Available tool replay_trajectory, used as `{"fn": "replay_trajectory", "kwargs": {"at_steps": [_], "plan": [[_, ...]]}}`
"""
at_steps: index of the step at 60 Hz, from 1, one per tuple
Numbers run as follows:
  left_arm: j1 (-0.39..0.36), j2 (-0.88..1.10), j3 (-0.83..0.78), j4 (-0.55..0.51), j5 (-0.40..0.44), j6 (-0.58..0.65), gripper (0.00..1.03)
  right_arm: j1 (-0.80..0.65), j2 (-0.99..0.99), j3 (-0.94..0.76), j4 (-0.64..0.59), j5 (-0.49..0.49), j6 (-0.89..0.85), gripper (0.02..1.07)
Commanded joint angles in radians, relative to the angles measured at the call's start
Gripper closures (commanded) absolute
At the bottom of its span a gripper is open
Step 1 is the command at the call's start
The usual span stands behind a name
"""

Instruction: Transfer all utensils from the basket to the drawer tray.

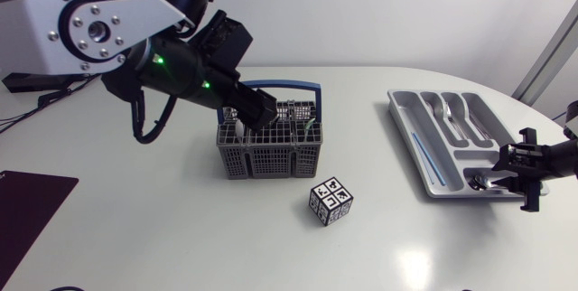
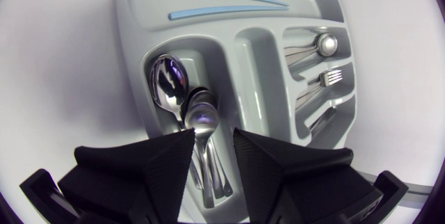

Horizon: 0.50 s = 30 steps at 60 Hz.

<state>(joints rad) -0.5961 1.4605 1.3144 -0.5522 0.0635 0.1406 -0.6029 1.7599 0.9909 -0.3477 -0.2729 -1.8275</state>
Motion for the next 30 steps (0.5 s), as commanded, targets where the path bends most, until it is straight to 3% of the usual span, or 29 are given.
{"fn": "replay_trajectory", "kwargs": {"at_steps": [1,3,5,7,14,30], "plan": [[-0.044,0.031,-0.012,0.026,-0.031,0.031,0.14,0.015,-0.048,-0.021,-0.020,-0.012,0.057,0.40],[-0.059,0.038,-0.009,0.037,-0.042,0.033,0.14,0.023,-0.054,-0.021,-0.039,-0.014,0.070,0.30],[-0.076,0.050,-0.006,0.051,-0.057,0.039,0.14,0.029,-0.063,-0.020,-0.066,-0.014,0.089,0.14],[-0.090,0.066,-0.004,0.064,-0.074,0.045,0.14,0.043,-0.068,-0.014,-0.103,-0.014,0.119,0.06],[-0.120,0.113,-0.006,0.126,-0.119,0.062,0.14,0.081,-0.089,0.015,-0.232,-0.040,0.209,0.06],[-0.163,0.213,-0.035,0.288,-0.205,0.106,0.14,0.143,-0.235,-0.024,-0.260,-0.186,0.378,0.07]]}}
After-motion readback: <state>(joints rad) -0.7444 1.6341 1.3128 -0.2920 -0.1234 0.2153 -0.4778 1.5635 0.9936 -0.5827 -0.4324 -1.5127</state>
